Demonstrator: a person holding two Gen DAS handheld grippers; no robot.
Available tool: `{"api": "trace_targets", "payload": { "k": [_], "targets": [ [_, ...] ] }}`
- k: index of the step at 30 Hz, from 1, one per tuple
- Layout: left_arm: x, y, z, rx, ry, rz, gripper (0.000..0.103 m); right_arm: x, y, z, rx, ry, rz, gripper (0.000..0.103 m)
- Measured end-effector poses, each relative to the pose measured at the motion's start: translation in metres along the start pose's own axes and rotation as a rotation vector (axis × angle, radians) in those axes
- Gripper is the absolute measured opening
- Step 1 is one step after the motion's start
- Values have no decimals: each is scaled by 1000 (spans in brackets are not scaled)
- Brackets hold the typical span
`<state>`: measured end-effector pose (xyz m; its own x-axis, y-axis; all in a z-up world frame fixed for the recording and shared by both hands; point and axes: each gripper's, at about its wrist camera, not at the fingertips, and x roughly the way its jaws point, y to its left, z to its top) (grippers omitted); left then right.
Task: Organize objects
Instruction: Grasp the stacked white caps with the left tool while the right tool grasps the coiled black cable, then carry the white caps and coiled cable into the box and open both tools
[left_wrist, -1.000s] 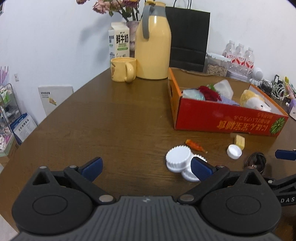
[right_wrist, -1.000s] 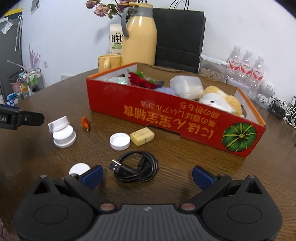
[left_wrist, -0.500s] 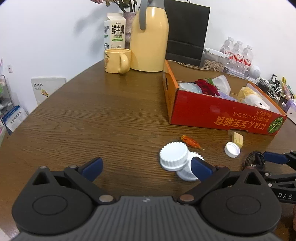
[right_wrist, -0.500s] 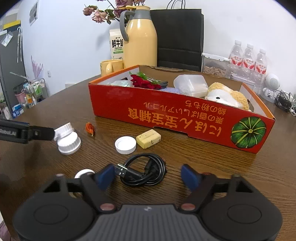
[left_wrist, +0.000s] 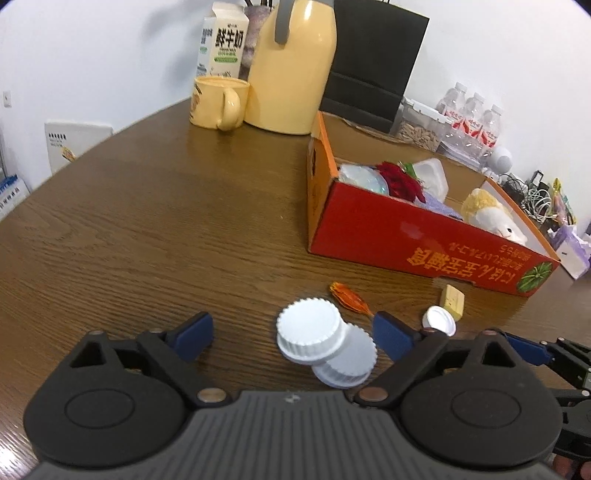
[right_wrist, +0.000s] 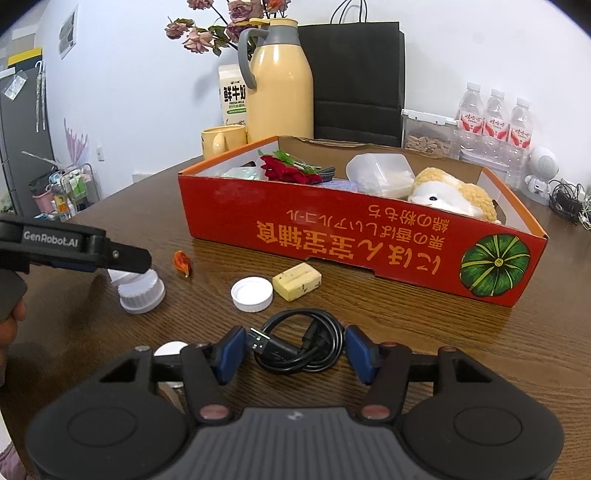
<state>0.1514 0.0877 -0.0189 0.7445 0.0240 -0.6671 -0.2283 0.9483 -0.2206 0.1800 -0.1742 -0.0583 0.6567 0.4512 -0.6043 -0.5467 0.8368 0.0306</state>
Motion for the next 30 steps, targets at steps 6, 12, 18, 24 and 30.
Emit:
{"api": "trace_targets", "payload": {
  "k": [6,12,18,24,30],
  "targets": [
    [-3,-4,-2,0,-10,-19,63,-1,0,0,3,-1,-1,58],
    [-6,-6,-5,1,-21,-50,41,-1,-2,0,15,-7,-3,58],
    [-9,-7,-6,5,-28,-51,40,-2,-1,0,12,-15,-5,58],
    [-16,-10,-3,21,-54,-57,40,-7,0,-1,6,-45,-6,58],
    [-26,-21,5,52,-97,-77,40,-15,3,0,-2,-86,-4,57]
  ]
}}
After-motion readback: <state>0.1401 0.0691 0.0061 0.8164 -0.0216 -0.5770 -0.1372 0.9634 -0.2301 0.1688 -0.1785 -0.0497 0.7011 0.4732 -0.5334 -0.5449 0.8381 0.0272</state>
